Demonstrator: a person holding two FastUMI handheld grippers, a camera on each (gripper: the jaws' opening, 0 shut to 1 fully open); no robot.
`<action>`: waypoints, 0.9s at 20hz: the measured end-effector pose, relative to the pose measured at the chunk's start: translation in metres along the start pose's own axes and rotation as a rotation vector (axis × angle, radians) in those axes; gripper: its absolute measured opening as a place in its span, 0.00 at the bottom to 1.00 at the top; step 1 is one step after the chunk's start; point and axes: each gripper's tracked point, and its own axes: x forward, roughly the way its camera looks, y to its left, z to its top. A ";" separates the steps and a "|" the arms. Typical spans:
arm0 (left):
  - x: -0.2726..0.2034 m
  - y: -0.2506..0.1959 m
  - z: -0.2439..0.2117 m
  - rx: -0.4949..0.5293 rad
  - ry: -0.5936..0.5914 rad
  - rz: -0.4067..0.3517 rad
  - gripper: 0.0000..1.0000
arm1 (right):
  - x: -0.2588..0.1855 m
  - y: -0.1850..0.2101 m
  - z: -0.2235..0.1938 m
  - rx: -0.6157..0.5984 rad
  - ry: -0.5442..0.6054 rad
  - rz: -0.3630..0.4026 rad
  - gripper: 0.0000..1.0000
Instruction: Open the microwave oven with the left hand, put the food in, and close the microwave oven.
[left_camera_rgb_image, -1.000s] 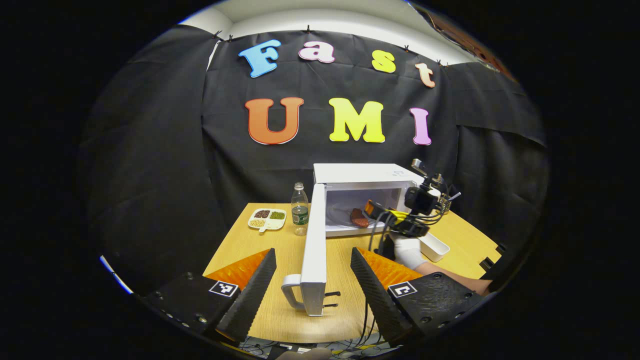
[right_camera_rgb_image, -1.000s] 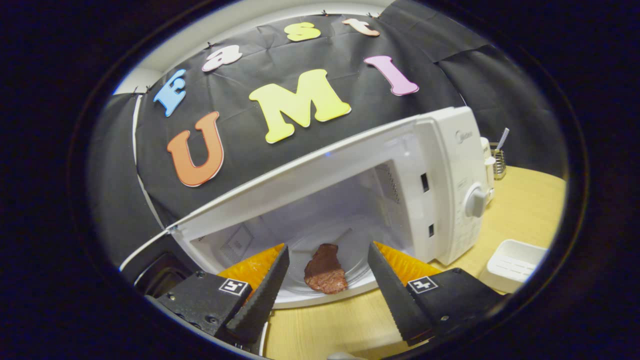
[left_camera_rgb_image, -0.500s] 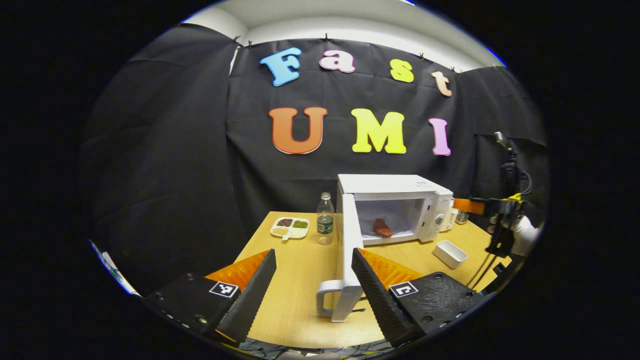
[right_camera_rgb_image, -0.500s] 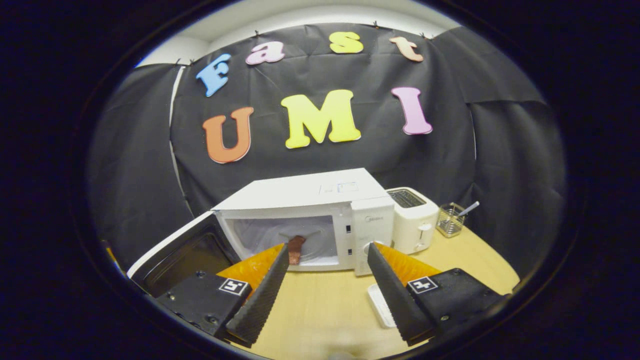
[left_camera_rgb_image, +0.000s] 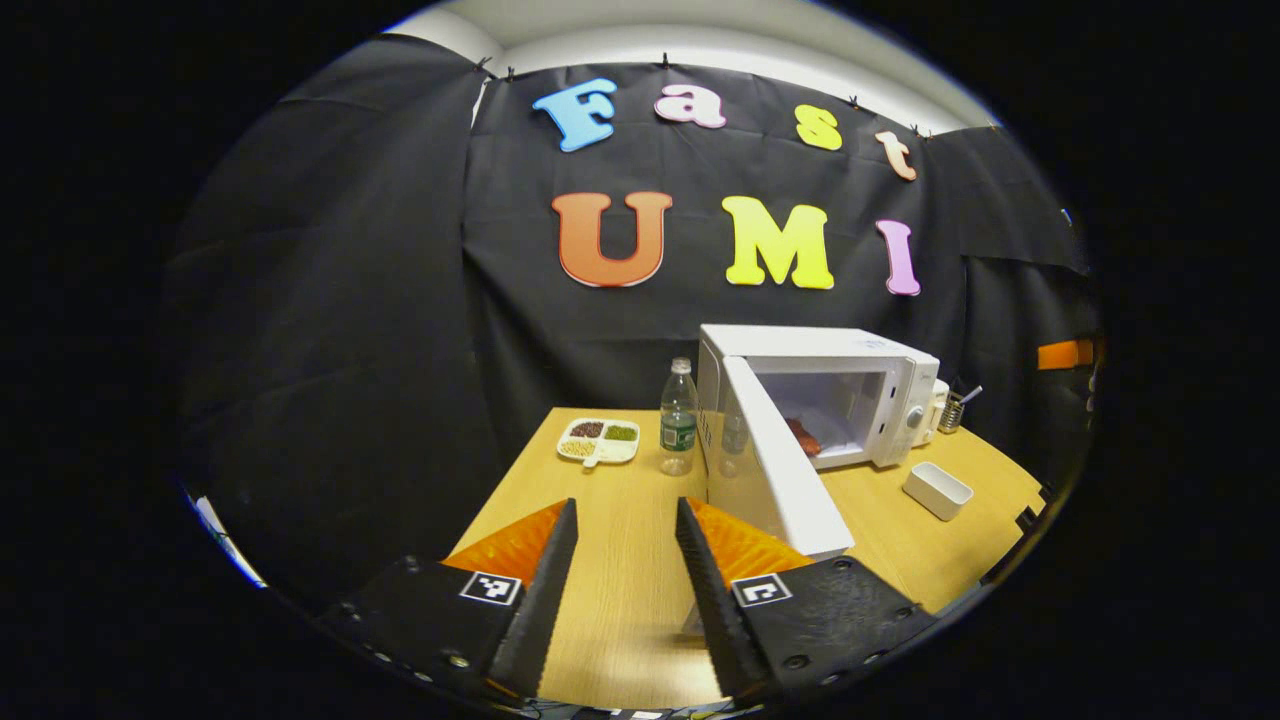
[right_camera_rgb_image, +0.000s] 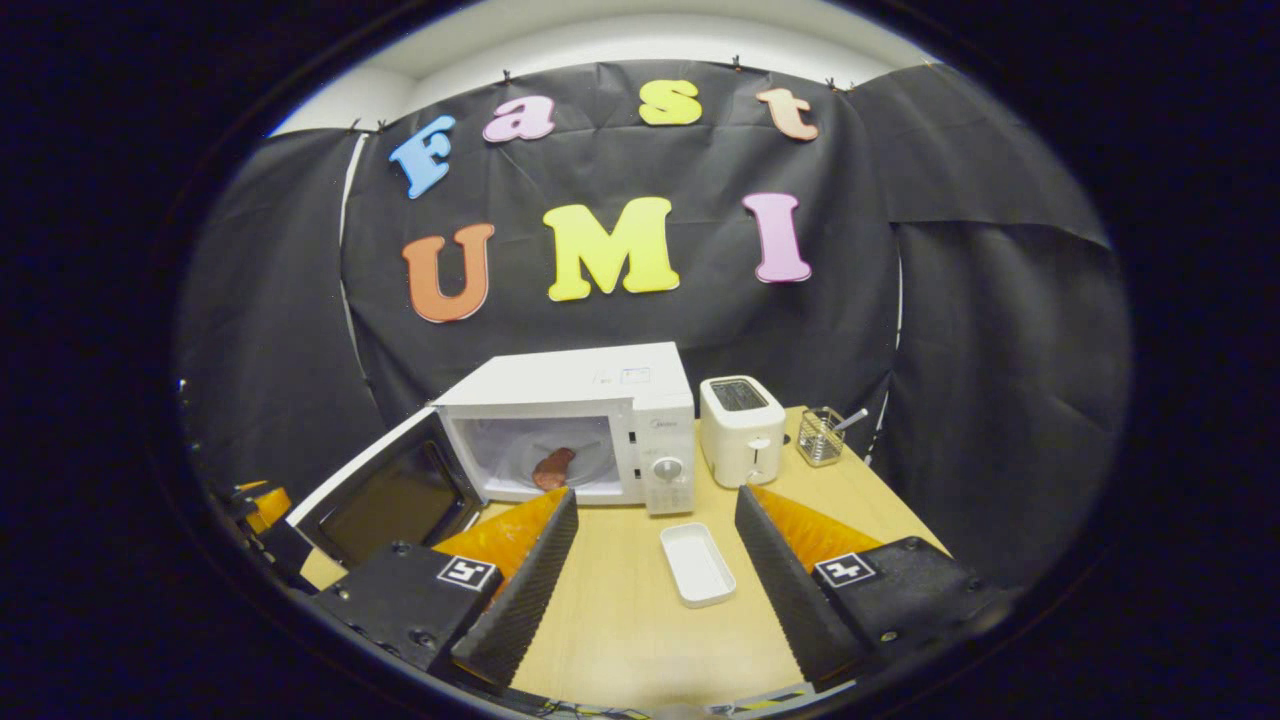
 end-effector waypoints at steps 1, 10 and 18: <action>0.007 0.001 -0.005 0.004 -0.001 0.002 0.31 | -0.006 -0.003 0.002 -0.010 0.001 -0.004 1.00; 0.026 -0.018 -0.040 -0.044 0.027 -0.030 0.00 | -0.021 -0.020 0.013 -0.038 0.025 -0.018 1.00; 0.020 -0.098 -0.040 -0.043 0.038 -0.143 0.00 | -0.015 -0.038 0.009 -0.018 0.048 -0.017 1.00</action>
